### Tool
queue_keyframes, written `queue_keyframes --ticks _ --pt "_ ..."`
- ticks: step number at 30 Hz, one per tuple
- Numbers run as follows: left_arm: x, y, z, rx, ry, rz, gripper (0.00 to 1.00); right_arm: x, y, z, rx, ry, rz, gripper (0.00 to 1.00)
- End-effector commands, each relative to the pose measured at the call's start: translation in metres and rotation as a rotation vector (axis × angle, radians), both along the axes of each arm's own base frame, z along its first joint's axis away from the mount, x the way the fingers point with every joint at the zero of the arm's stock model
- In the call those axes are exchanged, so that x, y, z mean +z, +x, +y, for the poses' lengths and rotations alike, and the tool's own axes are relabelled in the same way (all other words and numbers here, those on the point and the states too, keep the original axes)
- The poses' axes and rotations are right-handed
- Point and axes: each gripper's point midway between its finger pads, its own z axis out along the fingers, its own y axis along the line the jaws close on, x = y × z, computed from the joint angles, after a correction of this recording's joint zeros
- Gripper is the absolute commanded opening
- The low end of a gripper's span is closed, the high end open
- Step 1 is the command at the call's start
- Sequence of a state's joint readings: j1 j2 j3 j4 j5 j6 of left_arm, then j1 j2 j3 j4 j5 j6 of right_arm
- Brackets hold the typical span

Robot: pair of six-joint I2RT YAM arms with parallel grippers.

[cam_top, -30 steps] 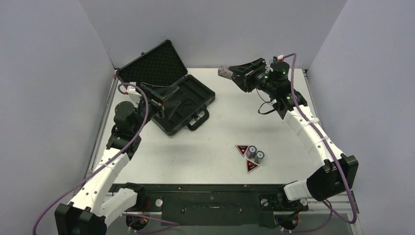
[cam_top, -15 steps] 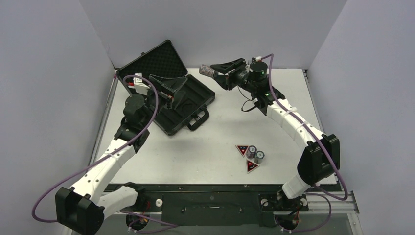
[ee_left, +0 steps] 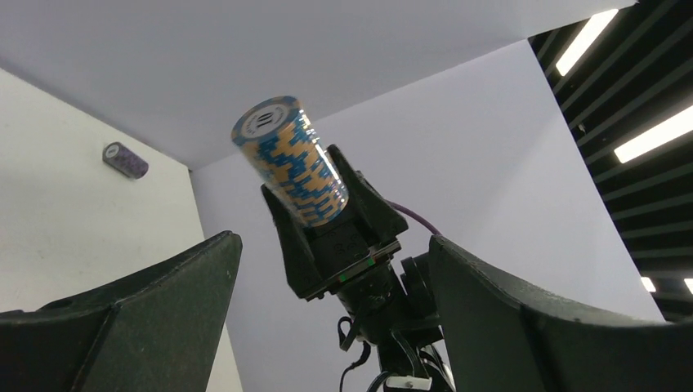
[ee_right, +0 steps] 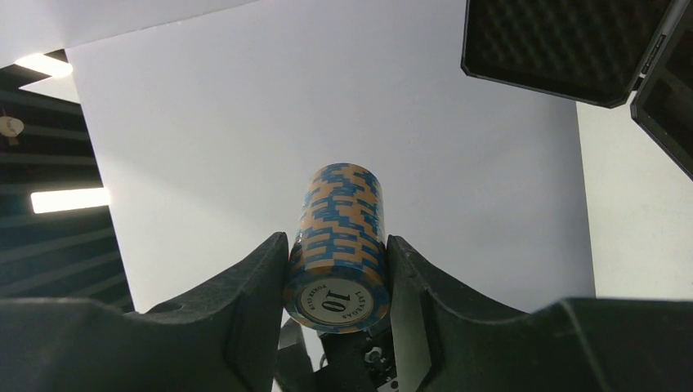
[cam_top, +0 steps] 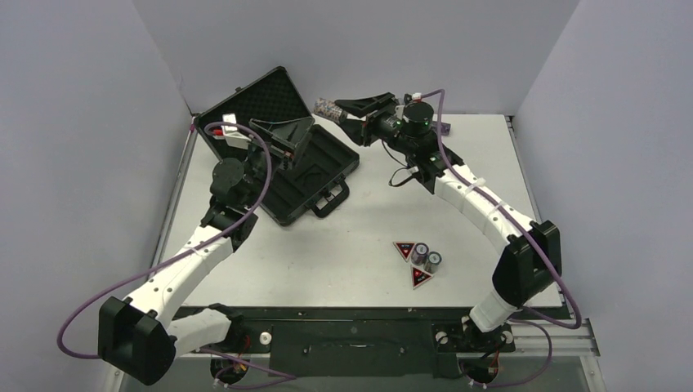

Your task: Pack up texas hold em set

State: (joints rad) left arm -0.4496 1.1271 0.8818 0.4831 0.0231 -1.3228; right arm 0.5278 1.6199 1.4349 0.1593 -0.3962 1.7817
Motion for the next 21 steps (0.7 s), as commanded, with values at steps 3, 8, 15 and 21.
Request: queue_keyframes --ticks 3,8,15,21 --pt "0.059 -0.026 0.011 0.022 -0.045 -0.266 0.82 0.088 -0.048 -0.015 -0.070 0.109 -0.146 0.00" --pt "0.050 -0.039 0.019 0.028 -0.039 -0.266 0.78 0.099 -0.064 -0.011 -0.068 0.170 -0.149 0.00" --pt "0.047 -0.055 0.011 -0.030 0.009 -0.338 0.77 0.110 -0.072 0.005 0.019 0.257 -0.153 0.00" --pt "0.042 -0.066 0.013 -0.041 0.008 -0.395 0.77 0.105 -0.080 0.017 0.072 0.294 -0.141 0.00"
